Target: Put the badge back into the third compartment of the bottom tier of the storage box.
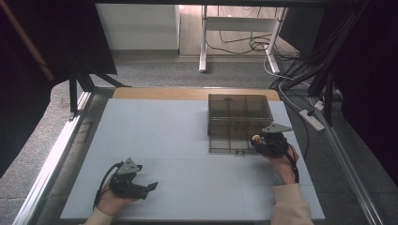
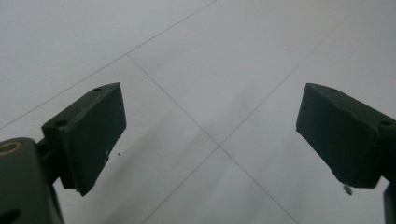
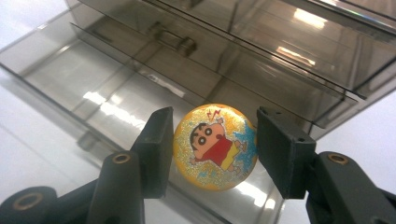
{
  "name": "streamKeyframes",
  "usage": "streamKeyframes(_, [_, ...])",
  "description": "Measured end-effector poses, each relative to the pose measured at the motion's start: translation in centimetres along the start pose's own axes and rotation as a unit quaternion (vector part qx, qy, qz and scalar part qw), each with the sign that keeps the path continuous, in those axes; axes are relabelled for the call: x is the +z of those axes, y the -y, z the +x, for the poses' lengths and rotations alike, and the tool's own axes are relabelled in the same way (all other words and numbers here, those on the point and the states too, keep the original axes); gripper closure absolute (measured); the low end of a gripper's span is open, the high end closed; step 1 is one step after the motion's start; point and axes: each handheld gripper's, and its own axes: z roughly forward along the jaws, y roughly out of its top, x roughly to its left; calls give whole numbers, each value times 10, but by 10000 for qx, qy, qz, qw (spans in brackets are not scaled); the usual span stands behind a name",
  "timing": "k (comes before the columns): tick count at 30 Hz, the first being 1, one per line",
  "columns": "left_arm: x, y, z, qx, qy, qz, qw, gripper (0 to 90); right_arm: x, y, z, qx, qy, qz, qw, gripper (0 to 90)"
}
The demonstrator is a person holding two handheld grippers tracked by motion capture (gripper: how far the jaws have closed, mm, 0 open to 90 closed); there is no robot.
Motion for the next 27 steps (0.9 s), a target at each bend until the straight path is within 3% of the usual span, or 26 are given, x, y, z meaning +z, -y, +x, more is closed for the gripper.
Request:
streamKeyframes(14, [2, 0, -1, 12, 26, 23, 10000, 85, 11, 5, -6, 109, -5, 112, 9999, 441])
streamKeyframes(18, [1, 0, -1, -2, 14, 14, 10000, 85, 9, 4, -5, 174, -36, 48, 9998, 381])
streamKeyframes(27, [1, 1, 0, 5, 4, 13, 10000, 85, 3, 2, 1, 205, -193, -210, 9994, 349])
